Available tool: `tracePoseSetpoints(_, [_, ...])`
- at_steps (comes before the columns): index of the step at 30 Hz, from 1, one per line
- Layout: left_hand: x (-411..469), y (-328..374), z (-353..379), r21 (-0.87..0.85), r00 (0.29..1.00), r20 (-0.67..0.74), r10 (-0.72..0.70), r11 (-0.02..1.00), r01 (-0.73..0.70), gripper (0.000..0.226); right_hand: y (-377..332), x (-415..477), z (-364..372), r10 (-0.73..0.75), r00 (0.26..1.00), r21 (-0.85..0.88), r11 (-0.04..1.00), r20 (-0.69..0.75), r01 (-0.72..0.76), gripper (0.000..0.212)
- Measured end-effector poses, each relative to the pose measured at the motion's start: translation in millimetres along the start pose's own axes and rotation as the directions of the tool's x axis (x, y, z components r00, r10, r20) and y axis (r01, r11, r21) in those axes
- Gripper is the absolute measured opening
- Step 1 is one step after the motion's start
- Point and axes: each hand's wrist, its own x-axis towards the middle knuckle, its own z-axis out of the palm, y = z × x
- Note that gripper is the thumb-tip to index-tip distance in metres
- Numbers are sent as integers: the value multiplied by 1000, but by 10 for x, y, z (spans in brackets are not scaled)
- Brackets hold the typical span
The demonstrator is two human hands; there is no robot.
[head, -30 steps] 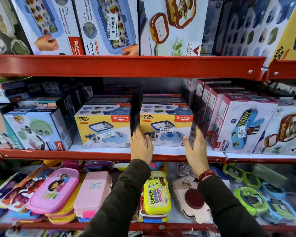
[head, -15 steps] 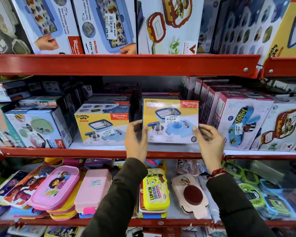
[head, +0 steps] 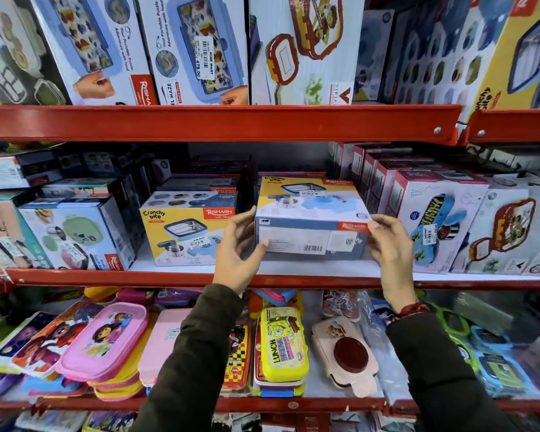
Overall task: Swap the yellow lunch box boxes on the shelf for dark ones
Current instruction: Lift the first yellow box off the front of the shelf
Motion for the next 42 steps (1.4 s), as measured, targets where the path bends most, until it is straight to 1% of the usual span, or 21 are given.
tracePoseSetpoints(3, [21,60,73,7,997,-70,-27,1000,28,34,7,-3,-25,-15,998,-5,1000,62,15,31])
tracePoseSetpoints(5, [49,95,97,27,994,-101,-37,999,40,38,10,-6,-42,-42,991,-44,998,129,48,40])
tracePoseSetpoints(8, [86,87,93,51,999,-29,-44,998,46,52,64,10,-21,-56,985,-144,986,160,80,59])
tracePoseSetpoints(10, [101,64,109,114,999,-17,-50,992,52,56,112,32,25,-44,990,-177,982,133,68,58])
tracePoseSetpoints(13, [140,22,179,219,997,-66,-37,974,50,50,159,38,88,-20,997,-196,980,76,35,51])
tracePoseSetpoints(15, [172,-11,231,204,996,-86,-40,977,57,48,184,45,123,-8,999,-221,975,48,18,52])
tracePoseSetpoints(17, [203,-59,278,158,991,-108,-78,983,95,44,220,62,165,19,998,-245,969,54,-5,52])
tracePoseSetpoints(20, [252,-151,337,118,974,-167,-156,977,177,41,298,114,232,109,991,-294,952,71,-84,51])
tracePoseSetpoints(23, [291,-242,360,89,954,-183,-237,963,256,46,361,164,302,227,969,-319,929,95,-186,55])
tracePoseSetpoints(26, [322,-319,371,66,936,-175,-305,945,321,52,428,185,347,293,949,-370,900,120,-231,64])
tracePoseSetpoints(30, [357,-384,408,86,939,-192,-286,948,307,50,436,201,385,311,941,-411,882,135,-232,72])
tracePoseSetpoints(33, [360,-421,425,98,946,-177,-272,951,292,52,423,220,395,317,936,-406,884,155,-233,74])
tracePoseSetpoints(35, [334,-422,430,99,949,-178,-259,955,279,53,434,193,393,302,944,-383,895,137,-231,72])
tracePoseSetpoints(36, [298,-410,431,99,950,-188,-249,958,270,53,442,150,396,277,956,-373,901,99,-222,72])
tracePoseSetpoints(38, [177,-377,426,75,949,-232,-215,968,238,52,454,8,420,180,983,-313,933,-28,-180,68])
tracePoseSetpoints(40, [16,-351,404,38,944,-280,-174,981,192,48,454,-176,486,73,986,-259,959,-151,-111,60])
tracePoseSetpoints(42, [-121,-328,346,23,936,-317,-152,986,168,42,450,-360,625,15,985,-249,967,-174,-59,56])
